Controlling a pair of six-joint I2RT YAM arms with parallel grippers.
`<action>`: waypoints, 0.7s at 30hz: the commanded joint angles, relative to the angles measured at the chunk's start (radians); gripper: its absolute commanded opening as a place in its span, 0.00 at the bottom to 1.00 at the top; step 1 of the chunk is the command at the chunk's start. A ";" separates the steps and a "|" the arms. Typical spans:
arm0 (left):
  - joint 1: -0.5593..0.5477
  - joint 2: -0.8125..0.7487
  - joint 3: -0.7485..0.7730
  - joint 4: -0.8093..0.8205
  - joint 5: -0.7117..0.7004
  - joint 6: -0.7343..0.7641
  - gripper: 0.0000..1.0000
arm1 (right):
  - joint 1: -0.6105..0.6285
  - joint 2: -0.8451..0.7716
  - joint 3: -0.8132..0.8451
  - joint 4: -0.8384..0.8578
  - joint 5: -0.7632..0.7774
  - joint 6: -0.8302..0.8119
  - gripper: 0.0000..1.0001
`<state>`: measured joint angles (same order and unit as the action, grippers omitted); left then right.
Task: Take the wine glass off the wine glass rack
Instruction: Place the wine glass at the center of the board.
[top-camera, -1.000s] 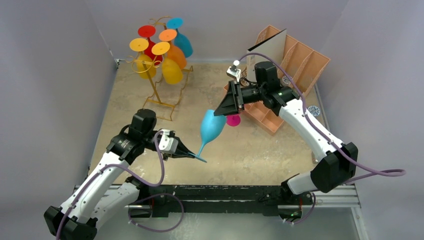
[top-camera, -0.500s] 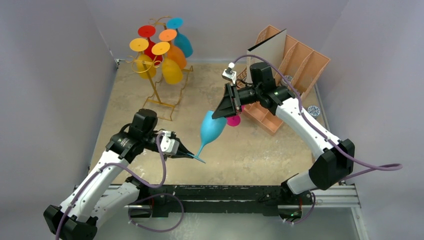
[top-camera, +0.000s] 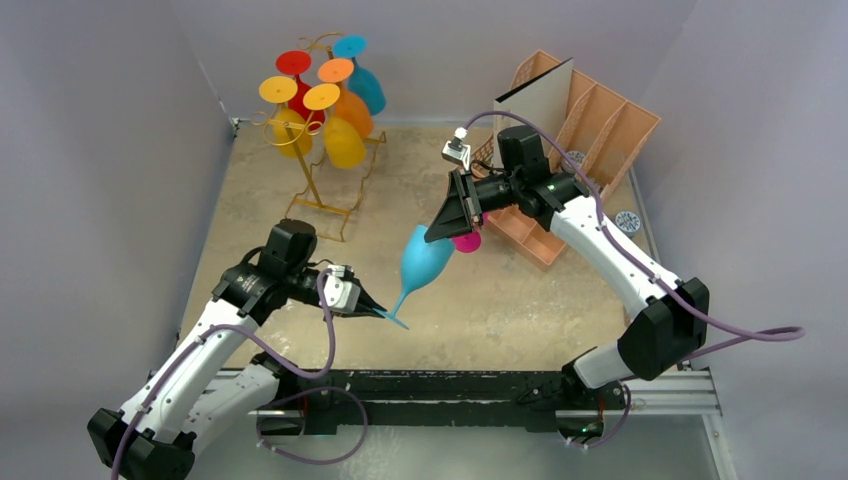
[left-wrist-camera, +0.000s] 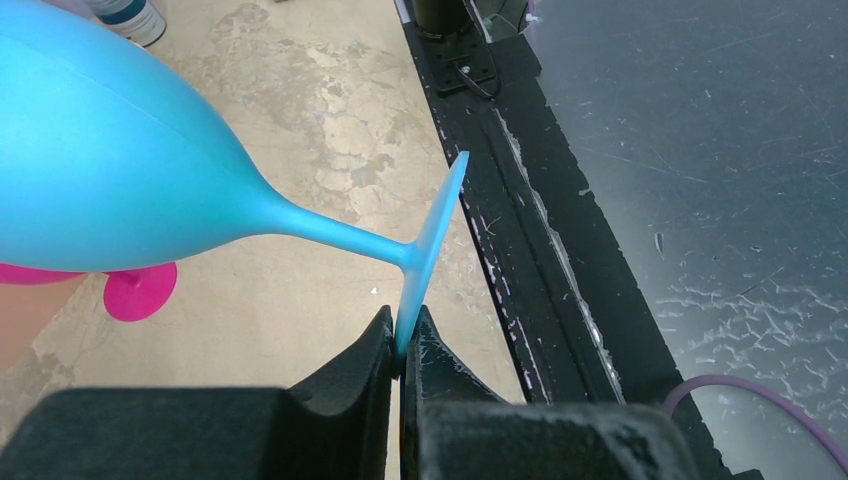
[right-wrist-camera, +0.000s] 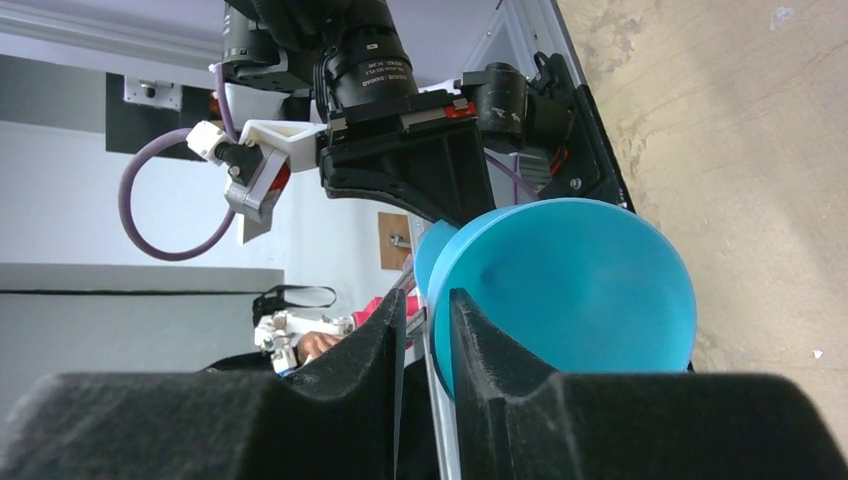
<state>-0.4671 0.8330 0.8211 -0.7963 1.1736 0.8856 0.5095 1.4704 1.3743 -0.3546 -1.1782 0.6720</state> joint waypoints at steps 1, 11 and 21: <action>-0.001 0.001 0.026 -0.017 -0.012 0.024 0.00 | 0.007 -0.041 0.016 -0.003 -0.082 -0.017 0.24; -0.002 0.009 0.035 -0.009 -0.021 0.015 0.00 | 0.011 -0.045 0.011 -0.021 -0.107 -0.050 0.05; -0.002 -0.005 0.033 0.041 -0.056 -0.032 0.01 | 0.018 -0.071 -0.013 -0.032 -0.050 -0.081 0.00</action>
<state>-0.4683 0.8307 0.8230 -0.7902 1.1614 0.8814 0.5106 1.4494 1.3678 -0.3687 -1.2121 0.6106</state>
